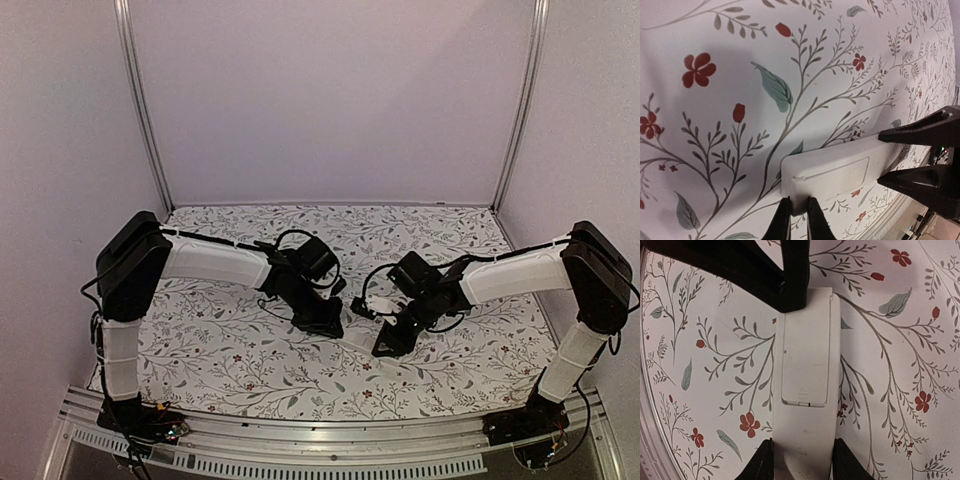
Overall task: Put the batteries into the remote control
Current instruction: Load the battery cover onto the remote control without the battery cover.
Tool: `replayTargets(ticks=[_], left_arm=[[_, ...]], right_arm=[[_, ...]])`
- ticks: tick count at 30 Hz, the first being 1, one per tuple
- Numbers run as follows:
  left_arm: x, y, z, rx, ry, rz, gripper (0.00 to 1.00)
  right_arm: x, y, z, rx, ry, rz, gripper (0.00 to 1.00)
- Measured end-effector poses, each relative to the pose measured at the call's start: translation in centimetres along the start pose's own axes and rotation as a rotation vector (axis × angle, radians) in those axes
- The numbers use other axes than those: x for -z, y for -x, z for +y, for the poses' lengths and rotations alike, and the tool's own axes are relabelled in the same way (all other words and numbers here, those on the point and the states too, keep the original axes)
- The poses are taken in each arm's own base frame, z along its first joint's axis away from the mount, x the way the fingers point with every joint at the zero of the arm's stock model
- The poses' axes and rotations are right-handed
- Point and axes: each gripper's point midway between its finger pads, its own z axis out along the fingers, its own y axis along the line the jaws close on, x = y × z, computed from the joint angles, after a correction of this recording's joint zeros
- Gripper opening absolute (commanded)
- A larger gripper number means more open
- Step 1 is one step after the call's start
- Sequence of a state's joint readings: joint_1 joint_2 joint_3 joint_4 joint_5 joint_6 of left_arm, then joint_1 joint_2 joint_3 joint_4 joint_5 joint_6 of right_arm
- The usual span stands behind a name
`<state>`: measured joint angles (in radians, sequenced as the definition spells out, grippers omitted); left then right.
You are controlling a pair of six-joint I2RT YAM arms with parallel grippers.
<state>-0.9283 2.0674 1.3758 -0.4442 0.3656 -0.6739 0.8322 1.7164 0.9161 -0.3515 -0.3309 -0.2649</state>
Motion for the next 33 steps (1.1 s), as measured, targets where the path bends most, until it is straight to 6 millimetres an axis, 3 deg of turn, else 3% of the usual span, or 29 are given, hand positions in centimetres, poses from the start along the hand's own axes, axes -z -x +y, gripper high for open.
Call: replayTargets(ticks=[7, 13, 19, 33], left_arm=[[-0.07, -0.09, -0.16, 0.009, -0.009, 0.004, 0.11], [-0.34, -0.16, -0.29, 0.002, -0.016, 0.007, 0.22], [-0.41, -0.19, -0.25, -0.013, -0.022, -0.017, 0.19], [-0.41, 0.15, -0.39, -0.087, 0.010, -0.058, 0.29]], right_arm=[[-0.03, -0.01, -0.01, 0.001, -0.007, 0.003, 0.20], [-0.02, -0.01, -0.07, 0.003, -0.012, 0.004, 0.18], [-0.03, -0.01, -0.08, 0.003, -0.013, 0.005, 0.17], [-0.03, -0.01, -0.08, 0.003, -0.013, 0.005, 0.15]])
